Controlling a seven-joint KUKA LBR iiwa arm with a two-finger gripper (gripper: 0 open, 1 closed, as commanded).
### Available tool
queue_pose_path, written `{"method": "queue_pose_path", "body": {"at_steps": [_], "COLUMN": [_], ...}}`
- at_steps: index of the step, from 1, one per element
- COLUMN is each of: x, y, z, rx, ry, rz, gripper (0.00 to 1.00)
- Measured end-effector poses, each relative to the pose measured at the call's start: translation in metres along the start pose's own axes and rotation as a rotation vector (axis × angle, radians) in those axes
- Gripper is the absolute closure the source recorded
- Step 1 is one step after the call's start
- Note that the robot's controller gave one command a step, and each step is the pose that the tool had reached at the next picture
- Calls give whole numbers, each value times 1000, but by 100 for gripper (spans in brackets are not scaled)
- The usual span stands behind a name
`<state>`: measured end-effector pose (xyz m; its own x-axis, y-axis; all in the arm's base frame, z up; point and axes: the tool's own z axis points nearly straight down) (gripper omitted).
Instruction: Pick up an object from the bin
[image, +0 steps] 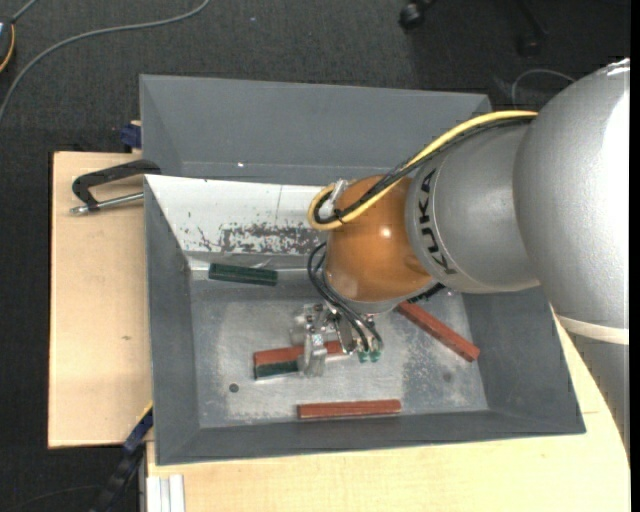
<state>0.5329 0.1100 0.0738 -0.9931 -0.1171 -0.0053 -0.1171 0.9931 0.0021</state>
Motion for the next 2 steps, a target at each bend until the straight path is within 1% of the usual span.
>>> {"method": "queue_pose_path", "body": {"at_steps": [1,2], "x": [9,10], "y": [-38,-37], "z": [-148,-145], "rx": [3,0], "ry": [-7,-2], "rz": [-405,-405], "gripper": [100,0]}}
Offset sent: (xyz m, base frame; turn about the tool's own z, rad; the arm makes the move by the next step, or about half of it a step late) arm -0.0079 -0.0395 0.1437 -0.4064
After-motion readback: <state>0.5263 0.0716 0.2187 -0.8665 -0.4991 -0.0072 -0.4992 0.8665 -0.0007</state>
